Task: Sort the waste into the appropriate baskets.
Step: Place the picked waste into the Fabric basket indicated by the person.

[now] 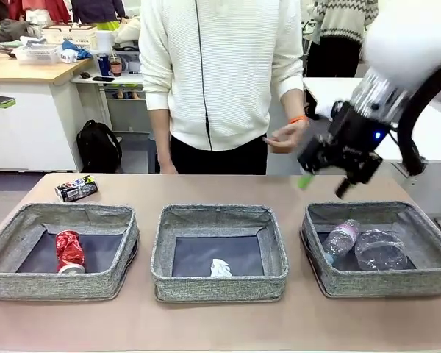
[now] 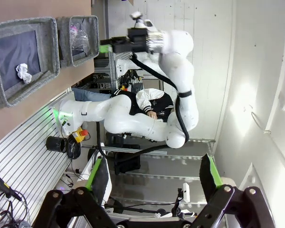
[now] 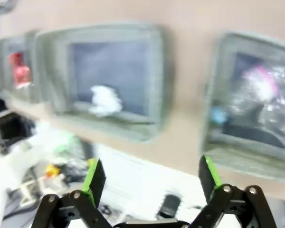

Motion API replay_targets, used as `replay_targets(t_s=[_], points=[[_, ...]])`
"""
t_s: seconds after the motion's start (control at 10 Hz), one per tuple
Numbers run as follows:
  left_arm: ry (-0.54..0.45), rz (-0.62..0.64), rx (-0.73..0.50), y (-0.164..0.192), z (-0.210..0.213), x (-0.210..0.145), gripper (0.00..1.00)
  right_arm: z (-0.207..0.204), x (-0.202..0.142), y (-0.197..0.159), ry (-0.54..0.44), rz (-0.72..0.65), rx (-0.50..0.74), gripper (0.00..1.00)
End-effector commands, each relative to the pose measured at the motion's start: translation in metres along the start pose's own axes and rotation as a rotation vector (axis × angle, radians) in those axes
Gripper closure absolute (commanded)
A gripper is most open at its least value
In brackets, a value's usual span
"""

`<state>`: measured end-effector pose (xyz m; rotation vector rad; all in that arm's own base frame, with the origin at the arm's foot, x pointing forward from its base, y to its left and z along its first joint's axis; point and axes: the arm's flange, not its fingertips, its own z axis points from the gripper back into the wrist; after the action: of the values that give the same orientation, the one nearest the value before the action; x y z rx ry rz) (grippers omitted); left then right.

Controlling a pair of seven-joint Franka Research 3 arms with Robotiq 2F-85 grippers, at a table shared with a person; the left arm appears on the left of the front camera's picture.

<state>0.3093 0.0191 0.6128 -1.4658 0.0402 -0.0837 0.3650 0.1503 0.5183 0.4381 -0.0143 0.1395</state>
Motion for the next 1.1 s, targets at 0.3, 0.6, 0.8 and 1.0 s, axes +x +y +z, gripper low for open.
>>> replay_targets(t_s=[0.3, 0.6, 0.8, 1.0], points=[[0.004, -0.017, -0.022, 0.0, -0.001, -0.002, 0.0, 0.075, -0.068, -0.016, -0.202, -0.309, 0.908, 0.0], [0.004, -0.017, -0.022, 0.0, -0.001, -0.002, 0.0, 0.079, -0.073, -0.036, -0.254, -0.407, 1.108, 0.0], [0.004, -0.017, -0.022, 0.0, -0.001, -0.002, 0.0, 0.092, -0.068, -0.035, -0.14, -0.284, 0.898, 0.0], [0.004, -0.017, -0.022, 0.0, -0.001, -0.002, 0.0, 0.092, -0.068, -0.035, -0.14, -0.284, 0.898, 0.0]])
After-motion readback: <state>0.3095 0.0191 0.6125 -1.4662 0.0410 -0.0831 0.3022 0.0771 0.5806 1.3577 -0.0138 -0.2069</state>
